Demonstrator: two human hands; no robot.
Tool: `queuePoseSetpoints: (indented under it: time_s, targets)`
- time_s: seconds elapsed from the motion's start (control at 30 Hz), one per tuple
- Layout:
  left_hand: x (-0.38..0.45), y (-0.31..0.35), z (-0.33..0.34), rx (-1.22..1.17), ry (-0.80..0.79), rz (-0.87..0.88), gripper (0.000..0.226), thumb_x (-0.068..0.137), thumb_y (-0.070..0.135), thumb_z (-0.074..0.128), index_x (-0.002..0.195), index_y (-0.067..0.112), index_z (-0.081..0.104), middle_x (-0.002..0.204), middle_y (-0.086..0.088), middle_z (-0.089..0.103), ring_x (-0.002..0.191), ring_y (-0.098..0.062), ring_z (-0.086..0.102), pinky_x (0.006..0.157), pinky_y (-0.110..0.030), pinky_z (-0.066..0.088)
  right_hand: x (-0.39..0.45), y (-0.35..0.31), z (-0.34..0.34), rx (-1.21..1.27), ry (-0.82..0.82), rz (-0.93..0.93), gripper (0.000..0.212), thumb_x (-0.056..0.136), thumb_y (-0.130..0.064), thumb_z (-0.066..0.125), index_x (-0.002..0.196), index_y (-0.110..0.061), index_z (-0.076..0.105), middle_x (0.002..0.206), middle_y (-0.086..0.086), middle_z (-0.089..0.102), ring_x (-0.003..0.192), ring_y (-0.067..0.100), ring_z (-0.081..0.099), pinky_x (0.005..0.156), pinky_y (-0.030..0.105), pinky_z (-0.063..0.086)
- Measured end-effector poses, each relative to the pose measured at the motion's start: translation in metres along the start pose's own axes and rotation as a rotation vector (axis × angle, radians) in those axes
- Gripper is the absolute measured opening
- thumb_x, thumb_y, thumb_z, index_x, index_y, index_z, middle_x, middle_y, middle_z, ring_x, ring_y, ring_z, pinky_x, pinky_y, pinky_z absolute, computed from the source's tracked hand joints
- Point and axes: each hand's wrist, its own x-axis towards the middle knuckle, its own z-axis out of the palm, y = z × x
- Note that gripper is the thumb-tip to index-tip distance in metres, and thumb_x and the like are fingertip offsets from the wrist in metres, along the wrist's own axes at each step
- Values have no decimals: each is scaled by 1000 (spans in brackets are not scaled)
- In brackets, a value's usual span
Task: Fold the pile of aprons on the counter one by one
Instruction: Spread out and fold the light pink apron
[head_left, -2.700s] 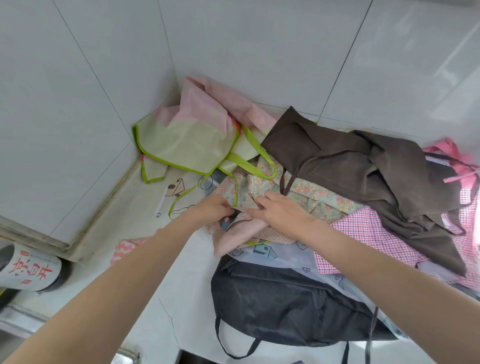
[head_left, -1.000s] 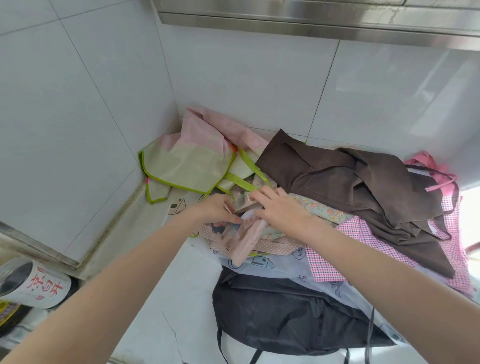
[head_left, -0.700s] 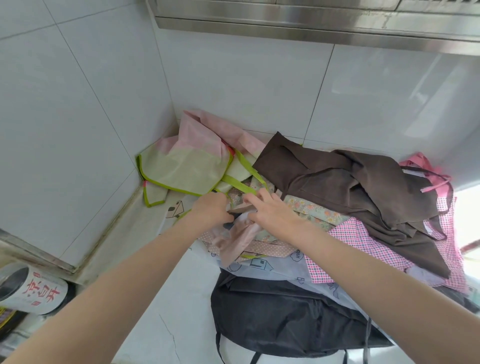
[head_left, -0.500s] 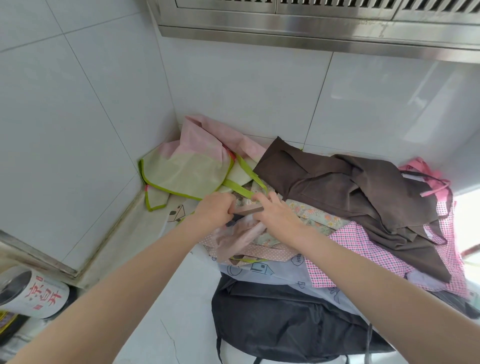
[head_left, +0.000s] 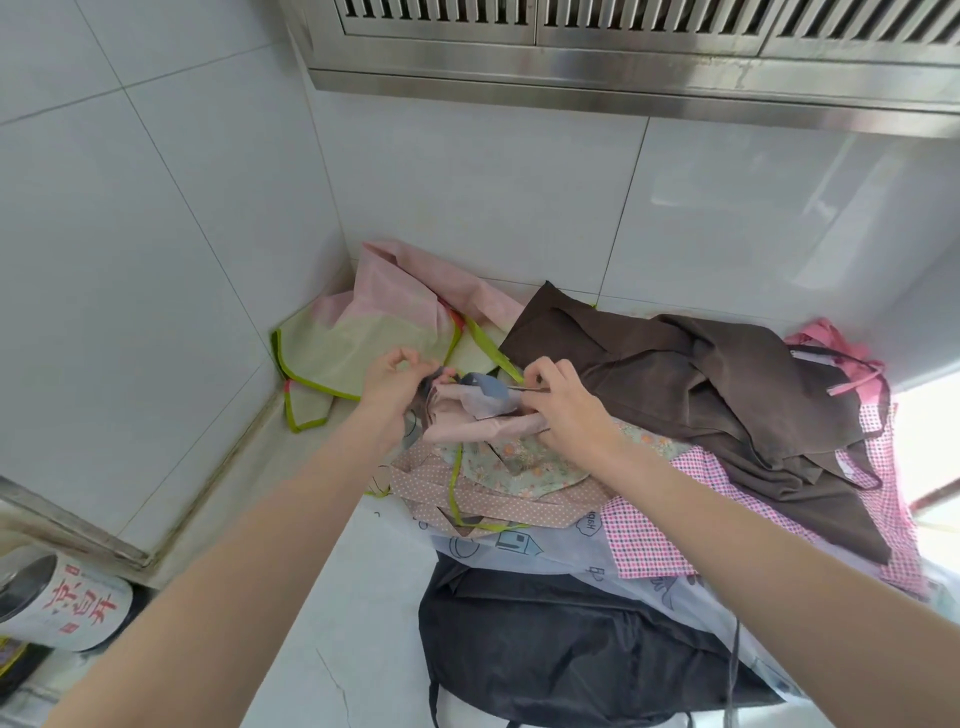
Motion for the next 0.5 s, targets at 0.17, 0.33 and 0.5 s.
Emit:
queuePoseSetpoints:
  time_s: [0.17, 0.33, 0.5]
  targets:
    - [7, 9, -16, -131, 86, -57, 28, 92, -9, 43, 71, 9, 40, 45, -4, 59, 38, -5, 55, 45, -12, 46, -10, 4, 0, -51, 8, 65, 23, 73, -16, 77, 89, -6, 63, 111, 1, 32, 98, 19, 31, 43, 14, 26]
    - [-17, 16, -21, 506, -372, -308, 18, 95, 17, 53, 77, 13, 56, 52, 1, 51, 37, -3, 42, 40, -11, 37, -20, 22, 1, -90, -131, 132, 15, 80, -15, 70, 93, -10, 64, 116, 8, 40, 101, 19, 30, 47, 24, 32]
    - [-19, 10, -21, 943, -597, -387, 24, 96, 18, 53, 73, 11, 56, 45, 7, 55, 34, 0, 39, 41, -11, 33, -15, 17, -9, -229, -141, -10, 24, 62, -3, 78, 82, -8, 65, 106, 9, 46, 92, 22, 36, 42, 20, 28]
